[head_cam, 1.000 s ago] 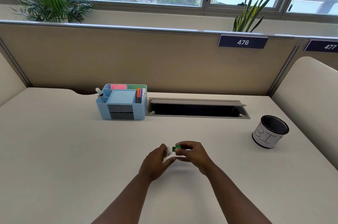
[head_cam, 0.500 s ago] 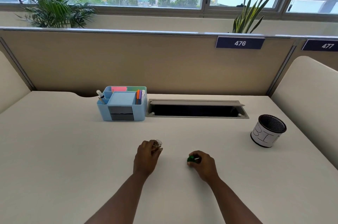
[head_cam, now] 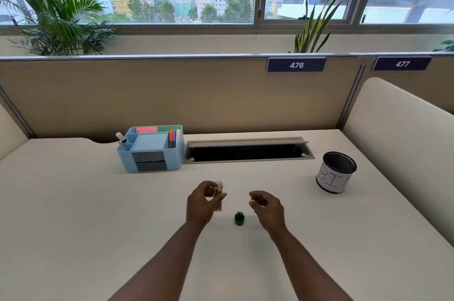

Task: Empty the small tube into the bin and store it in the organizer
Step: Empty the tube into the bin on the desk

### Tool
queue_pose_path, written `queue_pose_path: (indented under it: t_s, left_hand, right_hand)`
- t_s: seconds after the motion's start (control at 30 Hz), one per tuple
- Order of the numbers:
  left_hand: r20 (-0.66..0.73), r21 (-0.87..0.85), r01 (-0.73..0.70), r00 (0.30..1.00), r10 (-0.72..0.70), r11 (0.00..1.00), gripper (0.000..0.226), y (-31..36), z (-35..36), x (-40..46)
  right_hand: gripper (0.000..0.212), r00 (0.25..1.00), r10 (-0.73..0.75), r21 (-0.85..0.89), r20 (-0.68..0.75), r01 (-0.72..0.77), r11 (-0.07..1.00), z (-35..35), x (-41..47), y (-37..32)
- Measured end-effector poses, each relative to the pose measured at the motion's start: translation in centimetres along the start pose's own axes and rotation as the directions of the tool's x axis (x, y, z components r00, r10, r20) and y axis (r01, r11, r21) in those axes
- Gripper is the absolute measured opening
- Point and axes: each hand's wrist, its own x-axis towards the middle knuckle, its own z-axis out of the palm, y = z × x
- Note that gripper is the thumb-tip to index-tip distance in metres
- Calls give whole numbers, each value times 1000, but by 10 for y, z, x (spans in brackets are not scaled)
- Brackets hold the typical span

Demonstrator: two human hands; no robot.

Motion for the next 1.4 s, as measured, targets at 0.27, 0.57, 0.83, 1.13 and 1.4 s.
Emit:
queue_pose_path:
  t_s: [0.27, 0.57, 0.83, 1.13, 1.4]
  left_hand:
    - [112, -246, 43, 994, -15, 968, 29, 43, 51, -6]
    - [306, -209, 38, 952, 29, 977, 42, 70, 112, -8]
    - [523, 288, -340, 839, 151, 895, 54, 68, 160, -2]
    - [749, 436, -689, 634, 191, 579, 72, 97, 221, 11]
    - [790, 459, -759, 587, 178, 463, 80, 105, 254, 27]
  right_hand:
    - [21, 896, 171, 395, 410, -343, 852, -34, -7, -29]
    - [28, 977, 150, 608, 152, -212, 765, -89, 7, -17]
    - [21, 870, 220, 473, -442, 18, 881, -155, 49, -2]
    - [23, 686, 70, 54, -724, -44, 998, -204, 87, 13]
    - [23, 696, -199, -203, -690, 77, 976, -210, 102, 21]
